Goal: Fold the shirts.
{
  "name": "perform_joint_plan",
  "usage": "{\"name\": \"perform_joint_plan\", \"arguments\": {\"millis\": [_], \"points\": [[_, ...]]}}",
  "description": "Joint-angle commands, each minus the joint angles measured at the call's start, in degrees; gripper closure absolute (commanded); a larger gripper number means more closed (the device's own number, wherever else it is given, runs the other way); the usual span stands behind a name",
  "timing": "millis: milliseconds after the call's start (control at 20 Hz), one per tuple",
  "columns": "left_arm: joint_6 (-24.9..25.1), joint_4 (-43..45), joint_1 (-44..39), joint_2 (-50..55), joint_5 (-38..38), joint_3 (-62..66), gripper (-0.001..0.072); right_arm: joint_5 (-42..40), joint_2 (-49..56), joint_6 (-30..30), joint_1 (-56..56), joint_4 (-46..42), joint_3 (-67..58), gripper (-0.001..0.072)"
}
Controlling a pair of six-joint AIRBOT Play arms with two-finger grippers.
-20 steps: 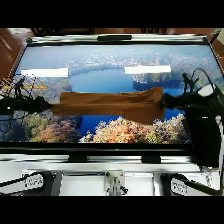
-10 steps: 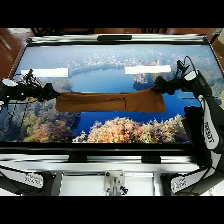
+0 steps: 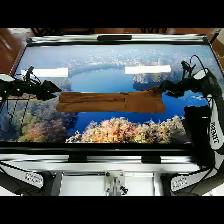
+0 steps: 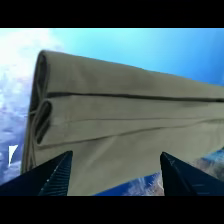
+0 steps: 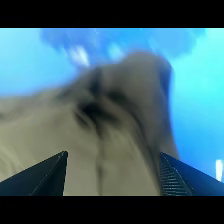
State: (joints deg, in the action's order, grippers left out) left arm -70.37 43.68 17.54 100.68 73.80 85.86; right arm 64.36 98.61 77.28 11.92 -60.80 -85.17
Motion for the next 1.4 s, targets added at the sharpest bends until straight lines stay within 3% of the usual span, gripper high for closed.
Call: {"name": "perform_joint_plan", "arguments": {"millis": [0, 300, 550, 600, 650, 700, 750, 800, 850, 950, 1000, 1250, 1350], "points": [[0.0, 0.1, 0.6, -2.0, 4.3, 1.9, 0.007, 10.4, 1.6, -0.6, 2.3, -2.1, 0.0, 0.0033], [0.0, 0.0, -0.6, -5.6, 4.9, 1.9, 0.0082, 4.3, 6.8, -0.5, -2.0, -2.1, -0.1, 0.0034], [0.3, 0.0, -3.7, -7.4, 4.7, 1.9, 0.0101, 1.8, 9.1, 4.2, -5.7, -2.1, -0.1, 0.0046], [0.3, 0.0, -4.8, -7.4, 4.3, 1.9, 0.01, 2.7, 8.9, 4.3, -6.1, -1.4, -0.1, 0.0223], [0.3, 0.0, -6.3, -7.4, 3.6, 1.9, 0.0101, 4.7, 8.7, 4.5, -6.1, 0.3, -0.1, 0.0518], [0.2, 0.0, -8.0, -7.4, 2.6, 1.9, 0.0101, 6.3, 8.1, 4.5, -6.0, 2.3, -0.1, 0.0629], [0.2, -0.3, -9.7, -7.4, 1.5, 1.9, 0.0118, 7.6, 6.8, 4.2, -5.8, 3.8, -0.1, 0.0645], [0.2, -1.2, -11.9, -7.4, 0.4, 1.9, 0.0214, 8.5, 5.0, 3.9, -5.8, 4.5, -0.1, 0.0646], [0.2, -2.7, -14.0, -7.3, -0.5, 1.9, 0.0375, 9.0, 2.5, 3.8, -5.8, 4.8, -0.1, 0.0647], [0.0, -5.0, -19.2, -7.1, -3.8, 1.9, 0.0623, 9.8, -3.0, 4.3, -5.8, 6.0, -0.1, 0.0647], [-0.4, -5.2, -22.2, -7.0, -5.9, 1.9, 0.0671, 10.6, -6.1, 5.1, -5.8, 6.6, -0.1, 0.0647], [-4.7, -4.5, -35.9, -3.7, -11.3, 1.8, 0.0672, 18.3, -19.1, 10.1, -6.0, 6.4, -0.1, 0.0647], [-6.3, -0.4, -41.2, -2.5, -14.9, 1.0, 0.0673, 21.0, -23.3, 12.0, -6.0, 5.8, -0.1, 0.0647]]}}
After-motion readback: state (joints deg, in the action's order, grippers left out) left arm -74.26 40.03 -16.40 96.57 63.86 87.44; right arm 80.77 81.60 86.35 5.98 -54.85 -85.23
